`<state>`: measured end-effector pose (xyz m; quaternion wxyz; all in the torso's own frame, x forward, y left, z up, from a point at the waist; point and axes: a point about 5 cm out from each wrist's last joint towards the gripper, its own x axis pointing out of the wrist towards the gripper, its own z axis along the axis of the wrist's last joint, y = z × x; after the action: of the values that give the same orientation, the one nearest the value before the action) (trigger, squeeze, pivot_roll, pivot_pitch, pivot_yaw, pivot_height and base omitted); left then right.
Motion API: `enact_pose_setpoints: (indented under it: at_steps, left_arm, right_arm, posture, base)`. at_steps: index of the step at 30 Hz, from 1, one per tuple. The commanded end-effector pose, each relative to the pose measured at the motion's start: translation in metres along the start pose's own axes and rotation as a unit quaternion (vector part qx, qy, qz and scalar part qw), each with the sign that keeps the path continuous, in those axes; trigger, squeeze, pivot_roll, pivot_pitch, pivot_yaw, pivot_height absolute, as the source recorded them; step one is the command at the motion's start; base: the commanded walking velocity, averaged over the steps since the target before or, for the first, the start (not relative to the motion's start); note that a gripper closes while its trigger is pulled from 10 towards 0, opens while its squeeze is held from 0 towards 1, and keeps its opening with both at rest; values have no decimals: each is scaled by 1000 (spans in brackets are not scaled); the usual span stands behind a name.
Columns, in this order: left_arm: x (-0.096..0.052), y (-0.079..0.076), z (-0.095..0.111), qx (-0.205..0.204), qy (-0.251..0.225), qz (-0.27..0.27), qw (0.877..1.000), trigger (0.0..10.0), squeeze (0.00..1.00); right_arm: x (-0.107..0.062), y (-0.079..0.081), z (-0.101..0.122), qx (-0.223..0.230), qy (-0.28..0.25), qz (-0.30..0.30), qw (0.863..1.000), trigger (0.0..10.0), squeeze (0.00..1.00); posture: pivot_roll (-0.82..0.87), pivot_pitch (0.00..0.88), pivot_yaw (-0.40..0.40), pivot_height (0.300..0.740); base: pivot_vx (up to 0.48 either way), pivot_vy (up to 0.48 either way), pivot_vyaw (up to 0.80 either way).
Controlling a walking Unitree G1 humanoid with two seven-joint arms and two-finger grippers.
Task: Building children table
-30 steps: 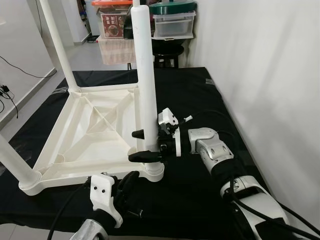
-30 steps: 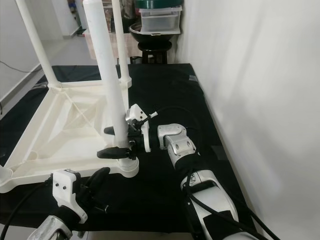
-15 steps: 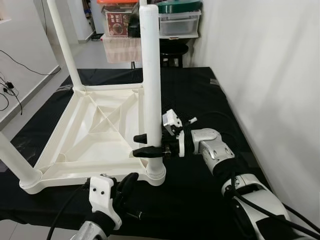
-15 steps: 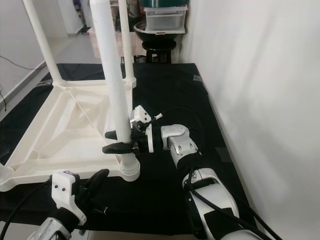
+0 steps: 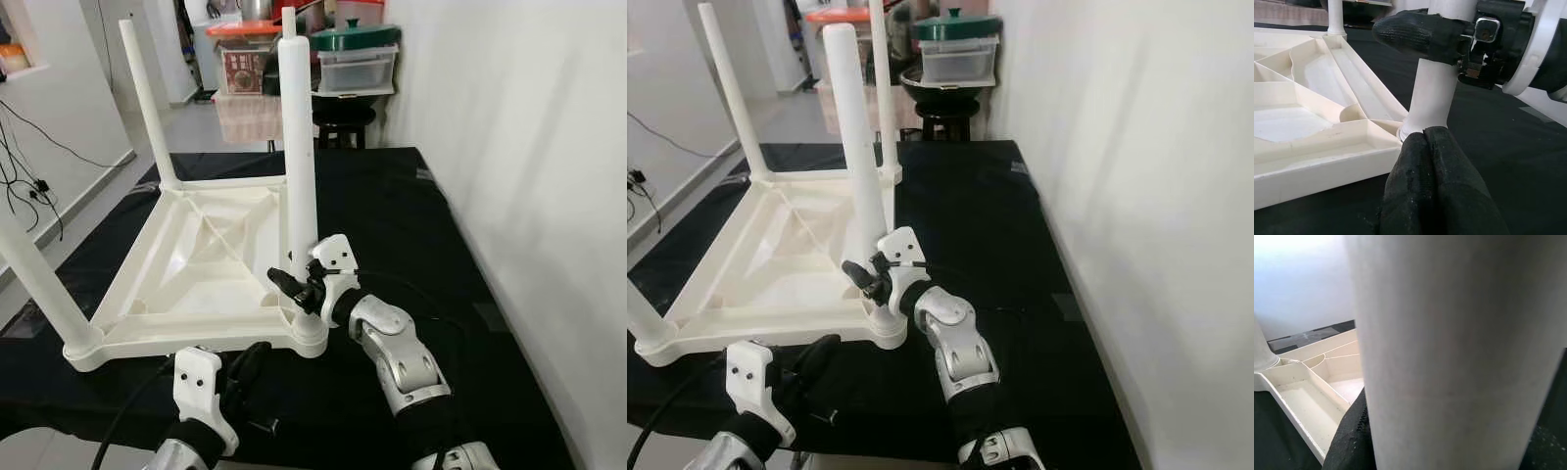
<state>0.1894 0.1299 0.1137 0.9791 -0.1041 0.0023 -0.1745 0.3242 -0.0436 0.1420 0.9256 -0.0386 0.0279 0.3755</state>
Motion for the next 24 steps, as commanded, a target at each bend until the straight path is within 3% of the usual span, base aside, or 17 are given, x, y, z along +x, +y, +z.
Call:
enact_pose_setpoints:
  at_steps: [1, 2, 3, 4, 10, 11, 13, 14, 15, 16, 22, 23, 24]
  left_arm:
    - [-2, 2, 2, 7, -1, 10, 1000, 10000, 0]
    - [-1, 2, 2, 7, -1, 10, 1000, 10000, 0]
    - [-1, 2, 2, 7, -1, 10, 1000, 10000, 0]
    - [-1, 2, 2, 7, 0, 8, 1000, 10000, 0]
    - [1, 2, 2, 3, 1, 3, 1000, 10000, 0]
    - [2, 2, 1, 3, 2, 3, 1000, 10000, 0]
    - [2, 3, 1, 3, 2, 3, 1000, 10000, 0]
    - [3, 3, 0, 2, 2, 3, 1000, 10000, 0]
    - [3, 3, 0, 2, 2, 3, 1000, 10000, 0]
    - [4, 4, -1, 2, 2, 3, 1000, 10000, 0]
    - [6, 4, -2, 2, 1, 3, 1000, 10000, 0]
    - [6, 4, -4, 3, 2, 4, 1000, 10000, 0]
    - [6, 4, -4, 3, 2, 4, 1000, 10000, 0]
  right_arm:
    - [-4, 3, -29, 17, 70, -3, 997, 1882, 0]
    - [-5, 1, -27, 36, 69, 1, 997, 10000, 0]
    - [-5, 1, -27, 36, 69, 1, 997, 10000, 0]
    - [-4, -1, -23, 40, 62, 13, 997, 10000, 1000]
    - [6, -8, 8, 17, 18, 95, 995, 10000, 1000]
    - [6, -9, 20, -12, -1, 166, 986, 10000, 1000]
    - [5, -10, 25, -27, -8, 195, 980, 10000, 1000]
    - [4, -13, 30, -45, -13, 236, 971, 10000, 569]
    - [4, -13, 30, -45, -13, 236, 971, 10000, 569]
    - [6, -17, 35, -55, -14, 262, 964, 10000, 0]
    - [7, -24, 42, -47, -2, 332, 942, 10000, 0]
    - [7, -26, 40, -34, 13, 370, 928, 10000, 0]
    - [7, -26, 40, -34, 13, 370, 928, 10000, 0]
  posture:
    - [3, 0, -3, 740]
    - [4, 0, -3, 740]
    - [4, 0, -3, 740]
    - [3, 0, -3, 740]
    - [7, 0, 1, 740]
    - [10, 0, 1, 740]
    - [10, 0, 1, 740]
    - [14, 0, -5, 740]
    - [14, 0, -5, 740]
    - [15, 0, -6, 740]
    - [29, 0, -18, 740]
    - [33, 0, -22, 740]
    - [33, 0, -22, 740]
  base:
    - [0, 0, 0]
    - [0, 0, 0]
    - [0, 0, 0]
    - [0, 0, 0]
    - [0, 0, 0]
    - [0, 0, 0]
    - [0, 0, 0]
    - [0, 0, 0]
    - [0, 0, 0]
    - [0, 0, 0]
    - [0, 0, 0]
    - [0, 0, 0]
    - [0, 0, 0]
